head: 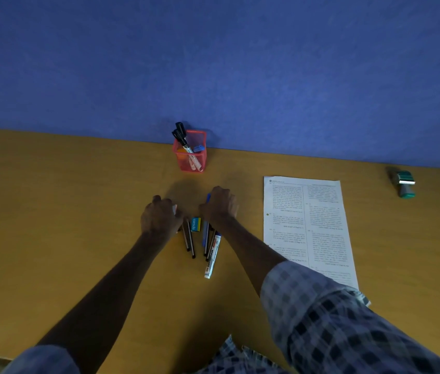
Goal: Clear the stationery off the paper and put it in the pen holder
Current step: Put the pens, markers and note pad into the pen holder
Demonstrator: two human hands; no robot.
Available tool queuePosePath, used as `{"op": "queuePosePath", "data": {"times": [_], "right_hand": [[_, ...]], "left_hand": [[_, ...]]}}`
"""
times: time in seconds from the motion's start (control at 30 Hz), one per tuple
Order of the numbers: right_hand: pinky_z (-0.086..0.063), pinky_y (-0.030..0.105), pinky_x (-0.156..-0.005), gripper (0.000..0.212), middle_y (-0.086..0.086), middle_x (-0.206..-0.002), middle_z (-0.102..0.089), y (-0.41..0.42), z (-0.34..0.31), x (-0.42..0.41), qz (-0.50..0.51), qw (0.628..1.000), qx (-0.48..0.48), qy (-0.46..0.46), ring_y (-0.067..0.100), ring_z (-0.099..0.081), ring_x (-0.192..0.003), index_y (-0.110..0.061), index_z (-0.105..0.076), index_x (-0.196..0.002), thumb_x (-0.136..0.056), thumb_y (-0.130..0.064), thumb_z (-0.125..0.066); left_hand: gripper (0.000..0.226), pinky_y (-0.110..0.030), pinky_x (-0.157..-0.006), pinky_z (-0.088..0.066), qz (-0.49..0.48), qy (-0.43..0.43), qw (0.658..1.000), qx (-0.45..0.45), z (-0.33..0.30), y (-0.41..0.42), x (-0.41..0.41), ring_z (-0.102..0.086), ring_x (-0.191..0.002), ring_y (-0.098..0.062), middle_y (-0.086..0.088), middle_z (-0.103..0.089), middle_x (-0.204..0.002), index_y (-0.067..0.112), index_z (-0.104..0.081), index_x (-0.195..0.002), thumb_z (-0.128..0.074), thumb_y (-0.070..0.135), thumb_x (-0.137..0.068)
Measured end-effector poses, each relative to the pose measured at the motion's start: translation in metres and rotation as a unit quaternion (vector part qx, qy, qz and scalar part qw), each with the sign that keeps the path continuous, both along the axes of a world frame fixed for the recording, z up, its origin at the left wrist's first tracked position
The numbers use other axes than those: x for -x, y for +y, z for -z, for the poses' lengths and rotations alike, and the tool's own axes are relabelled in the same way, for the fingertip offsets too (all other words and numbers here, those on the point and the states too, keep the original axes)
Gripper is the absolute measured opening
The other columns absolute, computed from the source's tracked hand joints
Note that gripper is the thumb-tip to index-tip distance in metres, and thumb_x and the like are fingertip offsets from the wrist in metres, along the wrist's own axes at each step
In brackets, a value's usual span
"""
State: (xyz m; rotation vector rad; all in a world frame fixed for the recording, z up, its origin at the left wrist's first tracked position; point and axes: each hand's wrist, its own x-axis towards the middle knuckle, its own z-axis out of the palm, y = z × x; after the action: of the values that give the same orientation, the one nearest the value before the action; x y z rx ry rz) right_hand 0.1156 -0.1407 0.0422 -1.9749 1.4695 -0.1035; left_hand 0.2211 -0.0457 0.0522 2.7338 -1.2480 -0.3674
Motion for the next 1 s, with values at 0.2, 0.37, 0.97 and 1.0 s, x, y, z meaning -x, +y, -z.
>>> {"op": "queuePosePath", "data": {"times": [0.2,0.37,0.97,1.0], "right_hand": [[-0.059,0.040,-0.071,0.017,0.004,-0.078,-0.056,0.001,0.005,0.001,0.009,0.999,-0.015,-0.028,0.030,-0.068,-0.086,-0.014,-0.059,-0.082,-0.075,-0.022,-0.072],[-0.057,0.036,-0.066,0.026,0.010,-0.087,-0.066,-0.009,0.001,0.000,0.008,0.998,-0.022,-0.053,0.027,-0.066,-0.082,-0.009,-0.062,-0.091,-0.077,-0.027,-0.073],[-0.055,0.031,-0.075,0.016,0.011,-0.093,-0.074,-0.100,-0.091,-0.014,0.098,0.915,0.136,-0.367,0.022,-0.071,-0.090,0.000,-0.067,-0.098,-0.089,-0.013,-0.067],[-0.053,0.025,-0.072,0.015,0.011,-0.092,-0.073,-0.102,-0.092,-0.018,0.105,0.908,0.149,-0.377,0.022,-0.071,-0.089,0.001,-0.066,-0.098,-0.089,-0.011,-0.066]], "left_hand": [[0.025,-0.041,-0.066,-0.046,0.010,-0.029,0.999,0.036,-0.008,-0.001,-0.005,-0.063,-0.086,-0.043,-0.023,-0.065,-0.094,-0.004,-0.064,-0.087,-0.047,0.015,-0.092],[0.021,-0.040,-0.062,-0.046,0.015,-0.052,0.994,0.096,-0.027,-0.007,-0.018,-0.065,-0.076,-0.044,-0.025,-0.067,-0.084,-0.002,-0.062,-0.081,-0.049,0.010,-0.091],[0.027,-0.043,-0.069,-0.046,0.113,-0.079,0.943,0.302,-0.107,-0.108,-0.070,-0.063,-0.083,-0.044,-0.026,-0.068,-0.088,0.008,-0.061,-0.115,-0.044,0.021,-0.100],[0.028,-0.045,-0.068,-0.046,0.122,-0.089,0.947,0.285,-0.108,-0.115,-0.069,-0.062,-0.083,-0.046,-0.028,-0.067,-0.087,0.009,-0.059,-0.117,-0.042,0.022,-0.100]]}}
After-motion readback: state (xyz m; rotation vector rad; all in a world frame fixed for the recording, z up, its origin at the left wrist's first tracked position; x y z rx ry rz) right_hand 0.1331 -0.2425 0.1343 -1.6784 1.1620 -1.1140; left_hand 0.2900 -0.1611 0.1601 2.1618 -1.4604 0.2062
